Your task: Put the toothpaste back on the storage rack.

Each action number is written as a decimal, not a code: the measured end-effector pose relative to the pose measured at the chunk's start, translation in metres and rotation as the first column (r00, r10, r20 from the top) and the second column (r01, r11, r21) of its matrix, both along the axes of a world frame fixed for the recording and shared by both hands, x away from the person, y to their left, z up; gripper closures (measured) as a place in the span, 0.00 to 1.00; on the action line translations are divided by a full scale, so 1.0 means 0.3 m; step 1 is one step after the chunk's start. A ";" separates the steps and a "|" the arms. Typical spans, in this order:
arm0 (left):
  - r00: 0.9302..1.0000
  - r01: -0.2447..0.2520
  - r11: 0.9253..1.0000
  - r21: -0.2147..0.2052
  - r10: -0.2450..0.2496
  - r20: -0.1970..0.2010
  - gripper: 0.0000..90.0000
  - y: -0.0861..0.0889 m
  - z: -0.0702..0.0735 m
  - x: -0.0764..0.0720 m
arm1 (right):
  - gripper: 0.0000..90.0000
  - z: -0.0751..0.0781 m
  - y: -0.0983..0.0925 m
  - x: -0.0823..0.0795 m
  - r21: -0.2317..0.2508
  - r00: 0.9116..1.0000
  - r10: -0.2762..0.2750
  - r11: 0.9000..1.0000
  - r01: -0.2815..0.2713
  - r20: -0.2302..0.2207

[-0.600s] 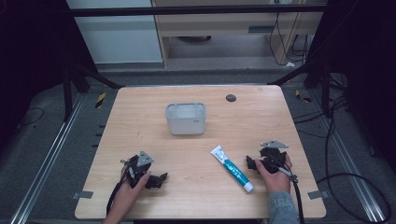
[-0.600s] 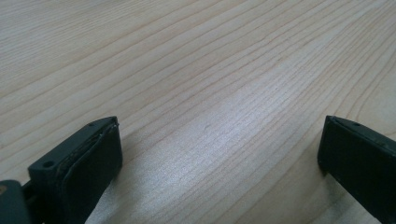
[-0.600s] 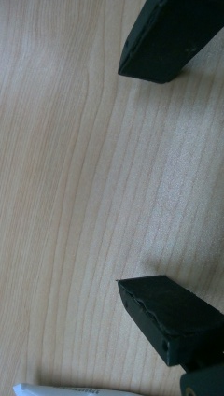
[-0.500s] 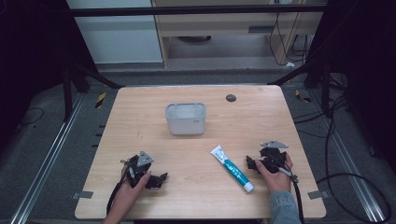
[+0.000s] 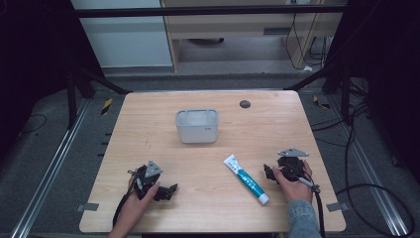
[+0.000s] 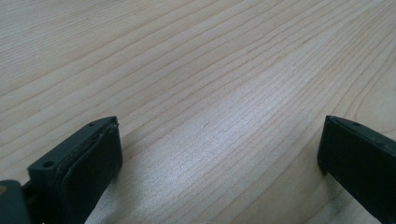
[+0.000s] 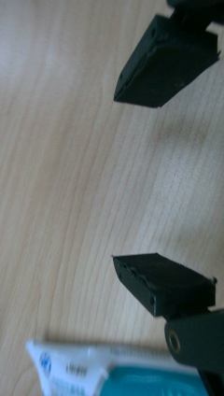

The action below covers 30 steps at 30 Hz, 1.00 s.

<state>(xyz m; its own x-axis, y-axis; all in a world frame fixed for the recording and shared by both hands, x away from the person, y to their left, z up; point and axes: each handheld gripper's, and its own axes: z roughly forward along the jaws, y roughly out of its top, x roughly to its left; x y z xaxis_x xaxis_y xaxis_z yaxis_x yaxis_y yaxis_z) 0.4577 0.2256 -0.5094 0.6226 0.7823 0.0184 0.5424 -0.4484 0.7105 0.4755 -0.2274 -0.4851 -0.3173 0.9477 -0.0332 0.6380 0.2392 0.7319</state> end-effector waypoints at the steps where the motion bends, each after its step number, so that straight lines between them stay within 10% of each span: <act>1: 1.000 0.001 1.000 0.000 -0.001 0.000 0.00 0.000 0.000 0.000 | 0.21 0.046 0.021 -0.017 -0.036 0.999 0.028 0.999 -0.028 0.021; 7: 1.000 -0.005 1.000 -0.001 0.005 0.000 0.00 -0.002 0.000 -0.004 | 0.27 0.135 0.089 -0.051 -0.087 0.993 0.102 0.991 -0.097 0.055; 15: 1.000 -0.001 1.000 -0.001 0.001 0.000 0.00 -0.001 0.000 -0.003 | 0.27 0.198 0.213 -0.055 -0.139 0.981 0.192 0.971 -0.194 -0.027; 30: 1.000 0.000 1.000 -0.001 0.000 0.000 0.00 -0.001 0.000 -0.002 | 0.32 0.177 0.334 0.000 -0.173 0.945 0.275 0.936 -0.306 -0.178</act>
